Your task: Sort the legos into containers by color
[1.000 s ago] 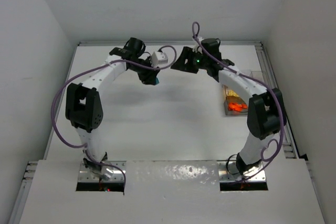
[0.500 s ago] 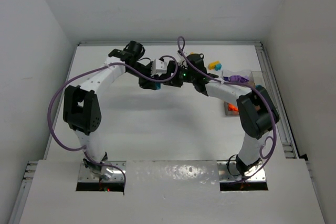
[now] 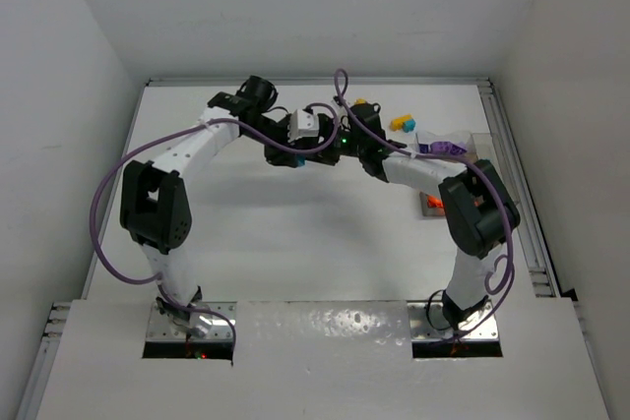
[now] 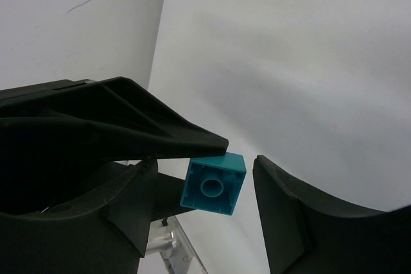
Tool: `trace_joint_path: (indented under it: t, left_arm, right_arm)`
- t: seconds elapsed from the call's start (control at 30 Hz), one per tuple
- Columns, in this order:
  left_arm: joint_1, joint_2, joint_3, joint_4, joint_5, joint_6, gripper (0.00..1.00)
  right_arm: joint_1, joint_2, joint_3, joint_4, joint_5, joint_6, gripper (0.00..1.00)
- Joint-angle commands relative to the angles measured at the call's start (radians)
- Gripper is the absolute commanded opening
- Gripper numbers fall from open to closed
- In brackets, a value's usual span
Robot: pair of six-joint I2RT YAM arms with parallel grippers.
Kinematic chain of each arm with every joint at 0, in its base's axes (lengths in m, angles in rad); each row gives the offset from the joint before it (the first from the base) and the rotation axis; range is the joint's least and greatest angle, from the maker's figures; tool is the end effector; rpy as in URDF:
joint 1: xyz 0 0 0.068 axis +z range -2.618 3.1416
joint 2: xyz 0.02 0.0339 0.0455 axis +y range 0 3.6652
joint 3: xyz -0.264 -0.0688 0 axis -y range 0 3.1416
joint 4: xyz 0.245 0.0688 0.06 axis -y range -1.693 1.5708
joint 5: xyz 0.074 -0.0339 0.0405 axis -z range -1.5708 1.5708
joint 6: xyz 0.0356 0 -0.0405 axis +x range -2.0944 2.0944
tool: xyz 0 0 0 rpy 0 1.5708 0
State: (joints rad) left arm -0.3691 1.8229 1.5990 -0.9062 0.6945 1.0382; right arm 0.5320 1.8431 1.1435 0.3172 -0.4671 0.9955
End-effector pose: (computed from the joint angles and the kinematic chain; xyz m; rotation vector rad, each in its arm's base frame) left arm 0.3474 -0.1588 0.2816 1.7237 1.7267 -0.6525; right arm 0.3497 0.2244 0.2164 0.1599 2.2049 1.3950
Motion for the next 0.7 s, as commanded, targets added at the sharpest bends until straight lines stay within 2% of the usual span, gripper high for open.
trace_joint_path:
  t: [0.0,0.07,0.13,0.17,0.2,0.27,0.3,0.33,0.37,0.43,0.47,0.5,0.53,0.57,0.67]
  left_arm:
    - [-0.013,-0.033,0.033,0.041,-0.003,-0.017,0.00]
    - [-0.013,-0.034,0.032,0.052,-0.004,-0.029,0.00]
    - [-0.014,-0.033,0.033,0.064,-0.007,-0.044,0.00]
    - [-0.014,-0.033,0.036,0.063,-0.006,-0.047,0.00]
    - [-0.014,-0.031,0.036,0.064,-0.007,-0.047,0.00]
    - [-0.014,-0.031,0.033,0.067,-0.010,-0.050,0.00]
    - [-0.014,-0.031,0.035,0.067,-0.013,-0.053,0.00]
    - [-0.016,-0.031,0.035,0.076,-0.018,-0.064,0.00]
    - [-0.016,-0.033,0.032,0.081,-0.027,-0.070,0.00]
    - [-0.016,-0.033,0.032,0.095,-0.044,-0.101,0.00]
    - [-0.016,-0.033,0.030,0.104,-0.073,-0.119,0.12]
    - [-0.016,-0.034,0.027,0.112,-0.093,-0.139,0.32]
    - [-0.016,-0.039,0.024,0.122,-0.136,-0.170,0.93]
    - [-0.016,-0.042,0.021,0.124,-0.156,-0.181,1.00]
    - [-0.016,-0.066,0.001,0.141,-0.220,-0.231,1.00]
  right_arm:
    - [0.006,0.001,0.002,0.025,-0.005,0.011,0.59]
    - [0.008,0.008,0.009,0.011,-0.010,0.015,0.58]
    - [0.008,0.010,0.005,0.011,-0.012,0.020,0.52]
    - [0.010,0.010,0.004,0.016,-0.011,0.022,0.47]
    - [0.008,0.008,0.005,0.019,-0.013,0.023,0.36]
    - [0.010,0.010,0.010,0.020,-0.018,0.025,0.24]
    - [0.010,0.010,0.015,0.025,-0.024,0.026,0.11]
    - [0.008,0.013,0.016,0.029,-0.034,0.032,0.05]
    - [0.010,0.010,0.015,0.034,-0.038,0.034,0.00]
    - [0.008,0.007,0.013,0.034,-0.038,0.034,0.00]
    - [0.005,0.002,0.009,0.031,-0.031,0.026,0.00]
    - [-0.010,-0.010,0.009,0.020,-0.028,0.014,0.00]
    - [-0.021,-0.028,0.019,-0.030,-0.019,-0.029,0.00]
    - [-0.059,-0.038,0.027,-0.070,-0.015,-0.061,0.00]
    - [-0.154,-0.068,0.085,-0.329,0.031,-0.236,0.00]
